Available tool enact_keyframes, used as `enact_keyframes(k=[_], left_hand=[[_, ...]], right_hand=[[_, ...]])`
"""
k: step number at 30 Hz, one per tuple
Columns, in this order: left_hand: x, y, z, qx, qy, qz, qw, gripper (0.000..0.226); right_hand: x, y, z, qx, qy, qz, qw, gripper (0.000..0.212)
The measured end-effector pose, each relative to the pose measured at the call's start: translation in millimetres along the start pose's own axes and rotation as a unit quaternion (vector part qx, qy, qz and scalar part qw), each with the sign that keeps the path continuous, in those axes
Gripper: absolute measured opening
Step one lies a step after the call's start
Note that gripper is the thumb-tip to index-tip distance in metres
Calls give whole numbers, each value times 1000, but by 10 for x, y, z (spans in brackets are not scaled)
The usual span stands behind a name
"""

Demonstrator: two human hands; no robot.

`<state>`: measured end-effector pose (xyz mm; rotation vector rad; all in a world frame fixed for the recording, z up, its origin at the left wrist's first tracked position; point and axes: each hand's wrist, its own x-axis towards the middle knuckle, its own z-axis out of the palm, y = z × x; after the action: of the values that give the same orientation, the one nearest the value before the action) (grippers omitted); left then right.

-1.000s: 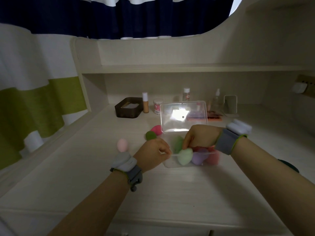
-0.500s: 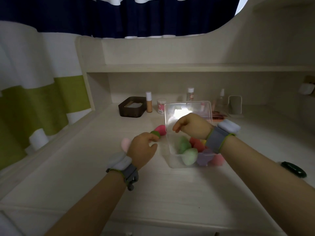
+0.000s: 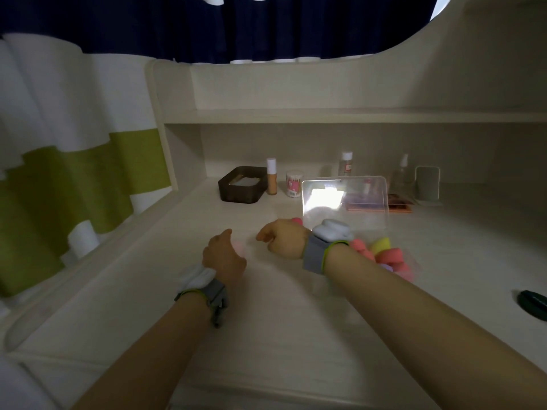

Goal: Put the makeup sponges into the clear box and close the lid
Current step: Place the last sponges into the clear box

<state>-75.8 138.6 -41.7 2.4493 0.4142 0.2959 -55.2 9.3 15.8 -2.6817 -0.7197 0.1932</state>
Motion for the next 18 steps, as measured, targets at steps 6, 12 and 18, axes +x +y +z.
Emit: enact_keyframes(k=[6,12,18], left_hand=[[64,-48,-12,12,-53,-21,998,78],[56,-54,-60,34,-44,7,998,51],[-9,-66,-70,-21,-1,37,999,53]], right_hand=[[113,-137,108,-21,-42,-4,999,51],[118,-170,241,-32,-83,-7,996,52],[64,-142,222,-2,-56,-8,998,50]])
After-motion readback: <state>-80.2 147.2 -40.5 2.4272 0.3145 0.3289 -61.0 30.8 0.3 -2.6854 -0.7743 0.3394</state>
